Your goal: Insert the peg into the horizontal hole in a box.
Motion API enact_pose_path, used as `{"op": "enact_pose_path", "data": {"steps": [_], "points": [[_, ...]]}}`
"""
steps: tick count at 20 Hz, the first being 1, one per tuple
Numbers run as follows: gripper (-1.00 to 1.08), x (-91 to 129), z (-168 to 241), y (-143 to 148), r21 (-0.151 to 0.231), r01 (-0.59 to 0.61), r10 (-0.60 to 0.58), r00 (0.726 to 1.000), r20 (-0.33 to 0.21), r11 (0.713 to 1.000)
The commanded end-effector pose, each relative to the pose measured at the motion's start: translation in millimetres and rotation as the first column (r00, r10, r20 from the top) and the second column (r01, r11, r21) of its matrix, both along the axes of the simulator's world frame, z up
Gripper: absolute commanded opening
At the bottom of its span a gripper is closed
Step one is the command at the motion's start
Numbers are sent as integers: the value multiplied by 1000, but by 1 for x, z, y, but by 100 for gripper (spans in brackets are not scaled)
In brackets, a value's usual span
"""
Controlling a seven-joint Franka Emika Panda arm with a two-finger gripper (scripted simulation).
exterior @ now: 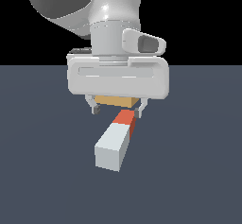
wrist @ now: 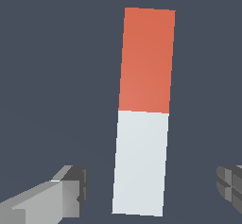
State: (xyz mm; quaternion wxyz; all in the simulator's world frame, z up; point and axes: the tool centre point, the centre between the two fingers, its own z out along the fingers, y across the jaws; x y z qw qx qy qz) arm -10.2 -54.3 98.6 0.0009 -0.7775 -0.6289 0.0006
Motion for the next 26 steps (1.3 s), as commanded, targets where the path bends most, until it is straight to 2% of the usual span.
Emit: {"op": "enact_pose_path", "data": {"steps": [1,12,21,26], "points": [[100,-2,-12,-6,-1,33,-33,999,2,999],[100,-5,-28,-11,-2,59,-59,998,1,998],[100,-5,-68,-11,-1,62,-62,998,2,998],[100,-4,-74,-11,-1,63,-63,998,2,998]]}}
